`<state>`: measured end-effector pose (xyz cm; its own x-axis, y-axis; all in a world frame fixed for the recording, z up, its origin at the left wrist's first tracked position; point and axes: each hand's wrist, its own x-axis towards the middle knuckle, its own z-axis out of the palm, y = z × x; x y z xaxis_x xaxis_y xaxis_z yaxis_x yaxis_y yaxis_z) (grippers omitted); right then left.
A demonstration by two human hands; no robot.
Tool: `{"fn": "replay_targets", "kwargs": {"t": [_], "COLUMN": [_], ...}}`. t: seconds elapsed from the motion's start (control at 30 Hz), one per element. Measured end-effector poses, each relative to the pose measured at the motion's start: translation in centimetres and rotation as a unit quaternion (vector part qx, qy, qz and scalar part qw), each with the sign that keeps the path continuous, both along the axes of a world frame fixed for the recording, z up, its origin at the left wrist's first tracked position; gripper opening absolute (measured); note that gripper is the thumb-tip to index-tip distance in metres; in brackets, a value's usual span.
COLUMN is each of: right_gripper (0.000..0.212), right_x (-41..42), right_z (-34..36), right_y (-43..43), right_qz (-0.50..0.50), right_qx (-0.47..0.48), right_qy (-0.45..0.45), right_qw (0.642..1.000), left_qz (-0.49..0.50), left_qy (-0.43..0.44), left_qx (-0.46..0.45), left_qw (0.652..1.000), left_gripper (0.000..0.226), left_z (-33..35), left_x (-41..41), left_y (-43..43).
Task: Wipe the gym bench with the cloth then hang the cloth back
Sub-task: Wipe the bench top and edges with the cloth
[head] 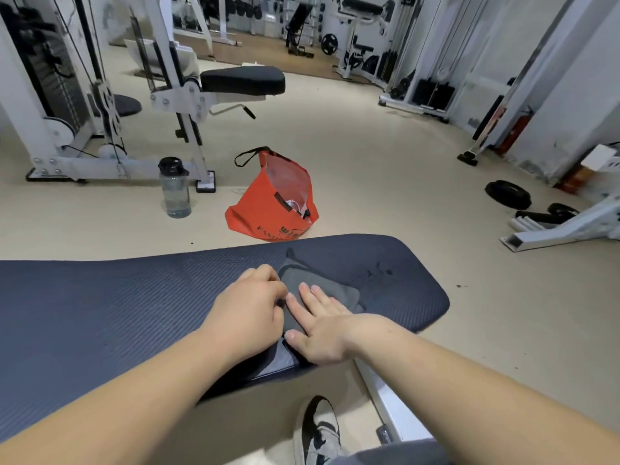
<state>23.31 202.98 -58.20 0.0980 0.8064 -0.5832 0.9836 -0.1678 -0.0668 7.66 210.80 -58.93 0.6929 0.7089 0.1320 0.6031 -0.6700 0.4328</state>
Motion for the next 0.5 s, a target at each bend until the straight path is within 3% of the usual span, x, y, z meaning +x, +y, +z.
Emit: {"fn": "replay_targets", "kwargs": {"t": [0.1,0.33,0.5], "right_gripper": [0.073,0.072,0.072], "right_x": [3.7,14.5,13.8], "right_z": [-0.7,-2.0,-2.4], "right_y": [2.2,5.2,3.8], "right_qz": [-0.014,-0.241,-0.224], "right_qx": [0.031,0.128,0.102], "right_qy": [0.025,-0.037,-0.041], "right_qw": [0.999,0.961,0.968], "left_qz": [-0.001,-0.001,-0.052], "left_qy": [0.0,0.031,0.042], "left_qx": [0.017,0.029,0.041], "left_qw": [1.0,0.999,0.997], "left_gripper": [0.031,0.029,0.03], "left_z": [-0.1,-1.0,-1.4], "left_x": [0.2,0.3,2.5], "left_y": [-0.1,1.2,0.3]}}
